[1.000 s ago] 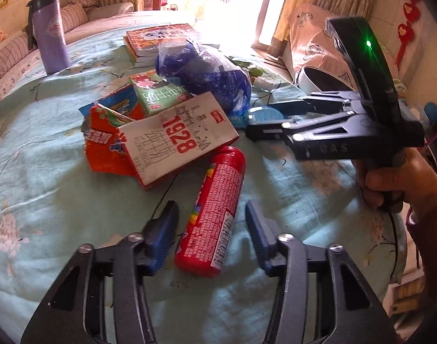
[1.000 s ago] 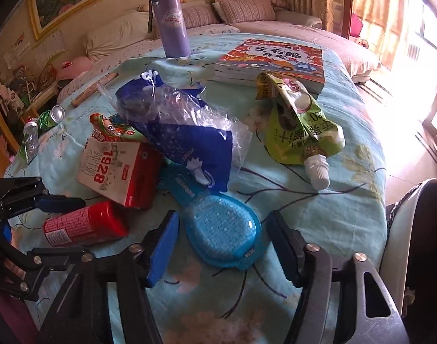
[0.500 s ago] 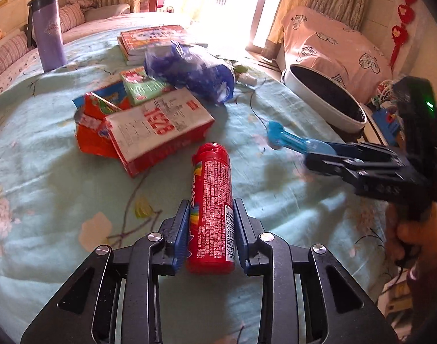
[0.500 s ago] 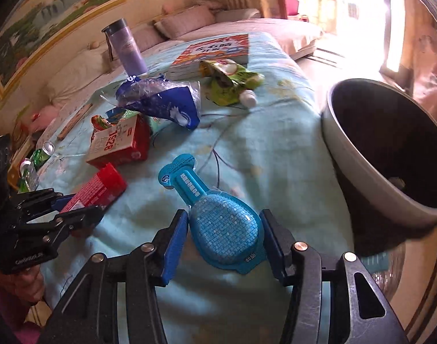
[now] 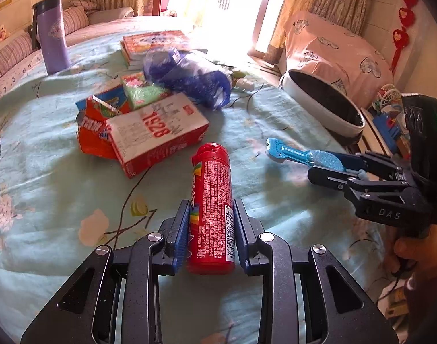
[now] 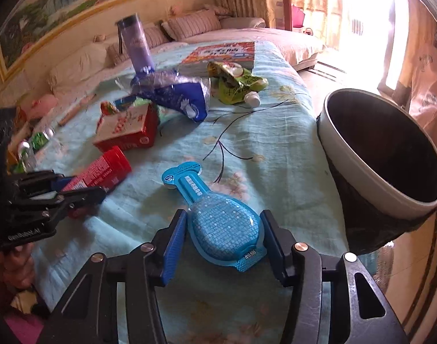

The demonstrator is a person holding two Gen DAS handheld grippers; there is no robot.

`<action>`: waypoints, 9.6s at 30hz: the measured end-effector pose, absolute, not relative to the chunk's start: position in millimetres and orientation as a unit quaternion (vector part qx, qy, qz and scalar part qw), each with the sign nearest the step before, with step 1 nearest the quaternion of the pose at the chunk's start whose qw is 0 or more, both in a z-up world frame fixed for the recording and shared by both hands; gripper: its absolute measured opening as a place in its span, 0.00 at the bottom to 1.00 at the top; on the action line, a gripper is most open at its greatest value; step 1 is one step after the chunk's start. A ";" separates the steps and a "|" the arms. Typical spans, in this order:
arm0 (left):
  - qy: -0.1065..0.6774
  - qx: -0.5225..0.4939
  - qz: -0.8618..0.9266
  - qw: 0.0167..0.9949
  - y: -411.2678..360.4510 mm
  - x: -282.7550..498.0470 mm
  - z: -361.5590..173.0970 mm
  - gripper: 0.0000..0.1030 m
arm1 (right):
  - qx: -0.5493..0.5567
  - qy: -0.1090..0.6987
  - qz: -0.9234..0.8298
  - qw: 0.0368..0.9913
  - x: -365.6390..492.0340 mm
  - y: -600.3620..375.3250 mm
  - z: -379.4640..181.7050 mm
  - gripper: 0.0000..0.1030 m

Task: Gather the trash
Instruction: 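Carry the red can and blue scrubber over the bin and open both tools, then move both tools back over the trash pile on the bed, then grasp the crumpled foil wrapper with the left tool while the right tool grasps the blue plastic bag, then carry the foil wrapper and blue bag over the bin and open both tools, then move both tools back toward the two milk cartons on the bed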

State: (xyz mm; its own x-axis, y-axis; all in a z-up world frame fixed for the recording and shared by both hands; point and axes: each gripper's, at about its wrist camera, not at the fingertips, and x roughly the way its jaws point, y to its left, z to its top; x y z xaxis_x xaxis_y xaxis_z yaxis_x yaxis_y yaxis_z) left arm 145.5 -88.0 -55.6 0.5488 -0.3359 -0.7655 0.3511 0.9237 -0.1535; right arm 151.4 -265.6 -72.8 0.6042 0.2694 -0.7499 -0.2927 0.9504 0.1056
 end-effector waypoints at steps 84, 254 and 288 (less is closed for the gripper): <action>0.405 0.069 -0.290 0.864 -326.1 270.5 -5.5 0.27 | 0.157 0.357 0.010 0.921 229.4 -473.4 -21.1 0.51; 0.399 0.063 -0.294 0.866 -303.1 236.6 6.0 0.02 | 0.212 0.313 0.022 0.925 163.1 -472.7 -20.4 0.03; 0.426 0.034 -0.284 0.858 -294.2 257.1 -13.5 0.65 | 0.213 0.324 0.005 0.922 183.7 -471.8 -25.2 0.65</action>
State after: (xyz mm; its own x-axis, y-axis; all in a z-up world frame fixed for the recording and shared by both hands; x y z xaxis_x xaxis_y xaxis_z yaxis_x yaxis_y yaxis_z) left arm 257.1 -294.2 -13.5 0.4752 -0.4588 -0.7507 0.5164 0.8363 -0.1843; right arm 183.7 -471.8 -25.2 0.7901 0.1481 -0.5949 0.1280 0.9092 0.3962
